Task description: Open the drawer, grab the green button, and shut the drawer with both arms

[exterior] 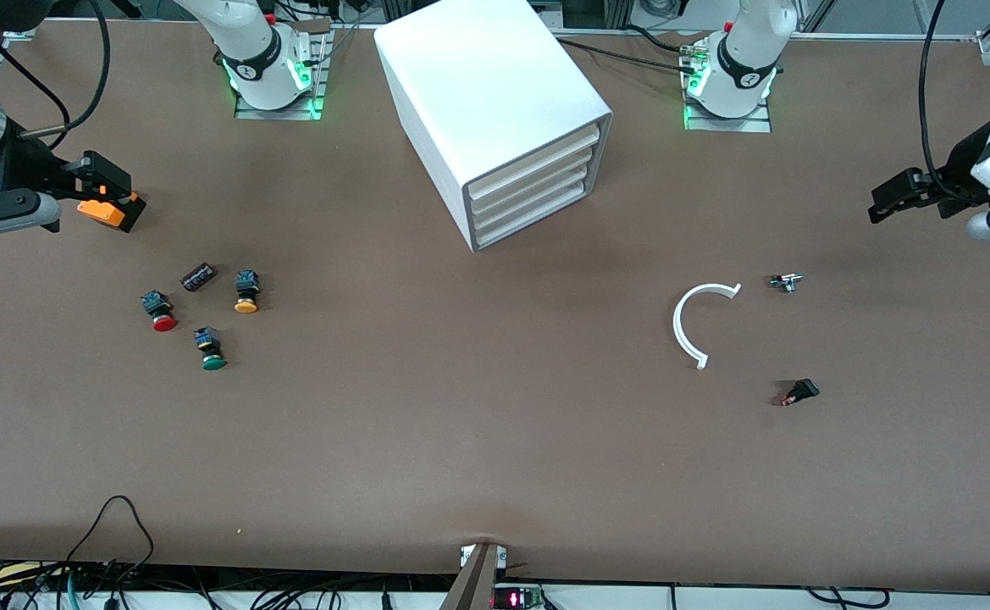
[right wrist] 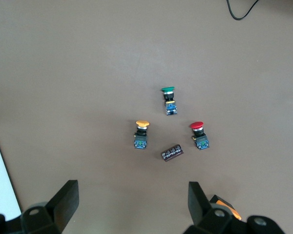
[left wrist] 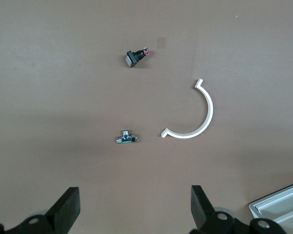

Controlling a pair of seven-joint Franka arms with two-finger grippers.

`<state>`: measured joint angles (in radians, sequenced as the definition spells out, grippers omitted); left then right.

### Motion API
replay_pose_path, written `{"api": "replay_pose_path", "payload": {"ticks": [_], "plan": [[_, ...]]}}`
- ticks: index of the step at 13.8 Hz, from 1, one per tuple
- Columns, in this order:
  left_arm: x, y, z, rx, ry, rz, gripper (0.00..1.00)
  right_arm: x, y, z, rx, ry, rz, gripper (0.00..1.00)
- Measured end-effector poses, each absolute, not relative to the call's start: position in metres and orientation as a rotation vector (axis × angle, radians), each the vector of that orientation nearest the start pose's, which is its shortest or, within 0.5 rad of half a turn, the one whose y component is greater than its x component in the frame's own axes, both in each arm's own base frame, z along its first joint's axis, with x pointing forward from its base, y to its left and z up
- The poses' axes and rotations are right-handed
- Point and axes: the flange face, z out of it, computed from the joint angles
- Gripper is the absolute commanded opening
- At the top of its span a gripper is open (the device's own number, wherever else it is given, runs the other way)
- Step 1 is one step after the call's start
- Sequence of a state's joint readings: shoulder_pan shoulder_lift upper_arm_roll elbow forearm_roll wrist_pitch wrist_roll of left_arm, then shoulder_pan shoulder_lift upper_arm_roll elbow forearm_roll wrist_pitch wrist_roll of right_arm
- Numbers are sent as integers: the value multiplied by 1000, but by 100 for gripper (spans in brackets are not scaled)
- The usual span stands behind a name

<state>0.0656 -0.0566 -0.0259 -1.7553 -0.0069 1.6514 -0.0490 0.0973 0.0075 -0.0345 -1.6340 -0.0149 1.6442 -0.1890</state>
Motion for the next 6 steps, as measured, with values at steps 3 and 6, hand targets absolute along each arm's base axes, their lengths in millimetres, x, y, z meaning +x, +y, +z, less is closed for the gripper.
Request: {"api": "replay_pose_path", "payload": {"ticks": [3, 6], "plan": [[539, 19, 576, -3142, -131, 70, 100, 561, 34, 597, -3132, -399, -3, 100], [539, 18, 576, -3143, -114, 69, 100, 561, 34, 597, -3132, -399, -3, 100]]}}
